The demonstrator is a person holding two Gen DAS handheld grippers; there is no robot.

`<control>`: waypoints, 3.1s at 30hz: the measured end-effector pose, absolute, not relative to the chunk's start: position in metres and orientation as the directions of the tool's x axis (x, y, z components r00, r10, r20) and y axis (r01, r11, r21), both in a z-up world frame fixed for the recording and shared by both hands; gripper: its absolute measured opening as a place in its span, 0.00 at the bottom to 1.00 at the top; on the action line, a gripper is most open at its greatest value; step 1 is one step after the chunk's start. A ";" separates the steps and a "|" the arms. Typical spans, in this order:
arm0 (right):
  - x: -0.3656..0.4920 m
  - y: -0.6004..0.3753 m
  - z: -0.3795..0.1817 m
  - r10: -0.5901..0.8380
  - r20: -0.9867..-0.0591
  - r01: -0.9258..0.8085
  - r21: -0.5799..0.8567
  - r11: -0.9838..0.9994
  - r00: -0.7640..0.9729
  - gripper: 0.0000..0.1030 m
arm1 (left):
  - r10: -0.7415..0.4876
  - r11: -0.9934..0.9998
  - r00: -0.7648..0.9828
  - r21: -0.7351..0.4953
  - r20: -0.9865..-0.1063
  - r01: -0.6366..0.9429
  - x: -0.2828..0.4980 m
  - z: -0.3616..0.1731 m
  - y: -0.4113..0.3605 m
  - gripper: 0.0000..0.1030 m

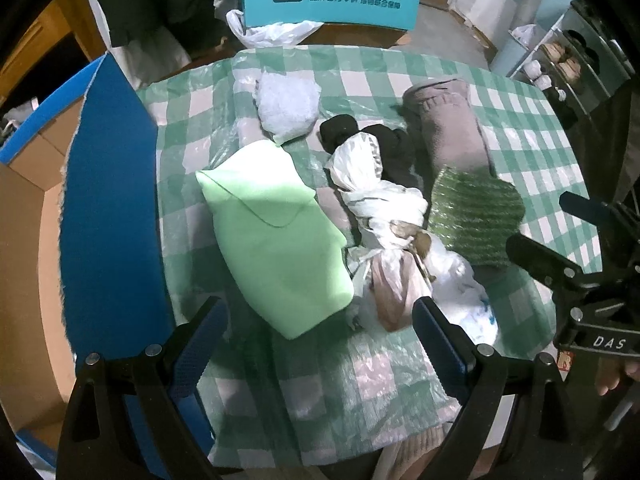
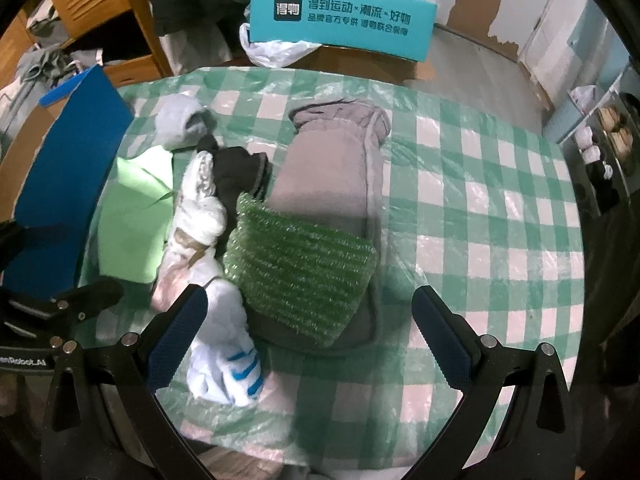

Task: Organize soft objects
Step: 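Reach the left tool to the pale green cloth while the right tool reaches the green scrubber, then grasp the pale green cloth with the left tool while the right tool grasps the green scrubber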

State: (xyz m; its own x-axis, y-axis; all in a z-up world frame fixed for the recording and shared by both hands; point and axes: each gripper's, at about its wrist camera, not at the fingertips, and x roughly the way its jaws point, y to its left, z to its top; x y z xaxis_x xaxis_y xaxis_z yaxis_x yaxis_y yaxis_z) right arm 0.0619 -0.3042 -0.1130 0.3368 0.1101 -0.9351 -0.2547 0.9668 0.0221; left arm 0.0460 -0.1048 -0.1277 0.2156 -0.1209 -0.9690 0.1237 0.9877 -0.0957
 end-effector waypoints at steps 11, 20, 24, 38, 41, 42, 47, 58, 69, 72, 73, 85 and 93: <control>0.083 -0.299 -0.134 0.079 -0.939 -0.263 -0.012 0.965 0.335 0.98 | -0.099 0.993 0.171 -0.087 -0.980 0.077 0.065 -0.153 -0.095 0.92; 0.086 -0.291 -0.146 0.060 -0.943 -0.297 -0.043 0.954 0.328 0.87 | -0.077 0.995 0.161 -0.067 -0.984 0.068 0.083 -0.163 -0.092 0.92; 0.086 -0.289 -0.153 0.058 -0.949 -0.310 -0.043 0.950 0.309 0.77 | -0.085 0.996 0.144 -0.079 -0.986 0.052 0.090 -0.170 -0.087 0.92; 0.079 -0.290 -0.149 0.131 -0.949 -0.343 0.026 0.939 0.286 0.20 | -0.052 0.999 0.169 -0.049 -0.984 0.020 0.090 -0.173 -0.070 0.71; 0.080 -0.290 -0.147 0.151 -0.947 -0.341 0.047 0.939 0.284 0.17 | -0.025 1.000 0.188 -0.022 -0.982 0.014 0.086 -0.163 -0.063 0.57; 0.080 -0.291 -0.146 0.157 -0.946 -0.342 0.053 0.938 0.284 0.17 | -0.017 1.000 0.201 -0.014 -0.980 0.016 0.085 -0.161 -0.062 0.49; 0.081 -0.290 -0.142 0.168 -0.944 -0.338 0.065 0.939 0.285 0.17 | -0.042 0.999 0.227 -0.047 -0.973 -0.016 0.085 -0.151 -0.044 0.15; 0.080 -0.292 -0.129 0.190 -0.932 -0.338 0.079 0.938 0.309 0.16 | -0.113 0.993 0.268 -0.113 -0.957 0.015 0.064 -0.131 -0.036 0.05; 0.076 -0.298 -0.110 0.205 -0.913 -0.329 0.084 0.941 0.352 0.15 | -0.077 0.995 0.354 -0.050 -0.932 0.086 0.061 -0.110 -0.074 0.05; 0.076 -0.299 -0.104 0.209 -0.906 -0.325 0.085 0.942 0.367 0.15 | -0.069 0.995 0.369 -0.036 -0.927 0.095 0.062 -0.107 -0.077 0.05; 0.076 -0.298 -0.103 0.209 -0.904 -0.325 0.084 0.942 0.372 0.15 | -0.067 0.995 0.374 -0.033 -0.925 0.098 0.061 -0.105 -0.079 0.05; 0.074 -0.299 -0.078 0.215 -0.877 -0.319 0.075 0.945 0.430 0.15 | -0.063 0.991 0.445 -0.004 -0.893 0.133 0.051 -0.077 -0.087 0.05; 0.071 -0.301 -0.060 0.216 -0.862 -0.310 0.073 0.948 0.458 0.15 | -0.050 0.990 0.489 0.020 -0.871 0.138 0.044 -0.058 -0.084 0.05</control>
